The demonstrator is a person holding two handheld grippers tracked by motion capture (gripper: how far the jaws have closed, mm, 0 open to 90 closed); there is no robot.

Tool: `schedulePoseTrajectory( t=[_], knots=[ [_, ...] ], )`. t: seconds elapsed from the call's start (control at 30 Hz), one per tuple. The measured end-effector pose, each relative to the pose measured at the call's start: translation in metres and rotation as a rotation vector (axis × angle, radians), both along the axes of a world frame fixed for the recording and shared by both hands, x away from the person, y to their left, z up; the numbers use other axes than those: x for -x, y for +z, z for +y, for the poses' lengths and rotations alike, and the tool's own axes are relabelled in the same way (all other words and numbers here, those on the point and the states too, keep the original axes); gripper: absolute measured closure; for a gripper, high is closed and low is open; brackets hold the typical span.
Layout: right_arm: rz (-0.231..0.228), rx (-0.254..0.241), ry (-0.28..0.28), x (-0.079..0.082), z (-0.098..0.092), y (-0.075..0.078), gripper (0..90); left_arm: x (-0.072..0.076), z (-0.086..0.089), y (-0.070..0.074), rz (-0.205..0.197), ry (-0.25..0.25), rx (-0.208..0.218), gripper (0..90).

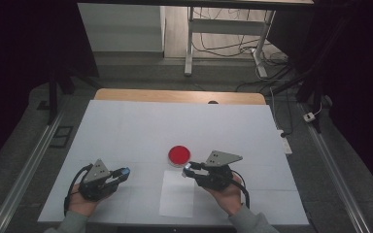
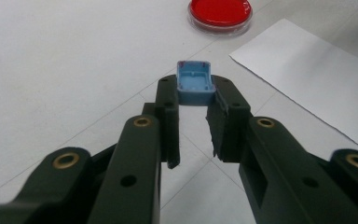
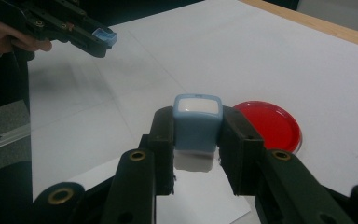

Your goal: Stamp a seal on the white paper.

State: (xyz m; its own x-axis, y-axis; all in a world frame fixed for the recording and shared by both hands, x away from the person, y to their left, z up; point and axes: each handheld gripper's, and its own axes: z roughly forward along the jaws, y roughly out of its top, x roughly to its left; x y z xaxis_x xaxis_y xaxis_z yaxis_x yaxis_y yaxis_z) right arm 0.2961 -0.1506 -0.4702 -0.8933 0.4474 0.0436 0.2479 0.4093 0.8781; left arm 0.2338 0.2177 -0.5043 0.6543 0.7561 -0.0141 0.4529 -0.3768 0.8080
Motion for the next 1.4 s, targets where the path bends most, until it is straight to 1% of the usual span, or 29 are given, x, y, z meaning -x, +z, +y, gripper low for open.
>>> schedulePoseTrajectory(
  t=[0.1, 0.13, 0.17, 0.57, 0.73, 0.77, 0.8, 1.13, 1.4],
  knots=[
    [0.001, -0.001, 0.003, 0.001, 0.0, -0.001, 66.5, 0.0, 0.0, 0.0, 0.001, -0.001, 0.001, 74.2],
    [0.004, 0.006, 0.001, 0.002, -0.001, -0.001, 66.5, 0.0, 0.0, 0.0, 0.002, -0.001, 0.001, 74.2],
    [0.007, 0.0, 0.007, 0.002, -0.001, -0.001, 66.5, 0.0, 0.0, 0.0, 0.002, -0.001, 0.001, 74.2],
    [0.016, 0.015, 0.037, 0.009, 0.003, -0.005, 66.5, 0.0, 0.0, 0.0, 0.002, -0.001, 0.001, 74.2],
    [0.021, 0.03, 0.044, 0.011, 0.005, -0.008, 66.5, 0.0, 0.0, 0.0, 0.001, -0.002, 0.001, 74.2],
    [0.023, 0.026, 0.049, 0.011, 0.006, -0.009, 66.5, 0.0, 0.0, 0.0, 0.001, -0.002, 0.0, 74.2],
    [0.027, 0.034, 0.051, 0.011, 0.006, -0.01, 66.5, 0.0, 0.0, 0.0, 0.002, -0.002, 0.0, 74.2],
    [0.04, 0.05, 0.075, 0.013, 0.013, -0.017, 66.5, 0.0, 0.0, -0.001, 0.003, -0.002, 0.001, 74.2],
    [0.046, 0.059, 0.08, 0.013, 0.016, -0.02, 66.5, 0.0, -0.001, -0.001, 0.003, -0.003, -0.002, 74.2]
  ],
)
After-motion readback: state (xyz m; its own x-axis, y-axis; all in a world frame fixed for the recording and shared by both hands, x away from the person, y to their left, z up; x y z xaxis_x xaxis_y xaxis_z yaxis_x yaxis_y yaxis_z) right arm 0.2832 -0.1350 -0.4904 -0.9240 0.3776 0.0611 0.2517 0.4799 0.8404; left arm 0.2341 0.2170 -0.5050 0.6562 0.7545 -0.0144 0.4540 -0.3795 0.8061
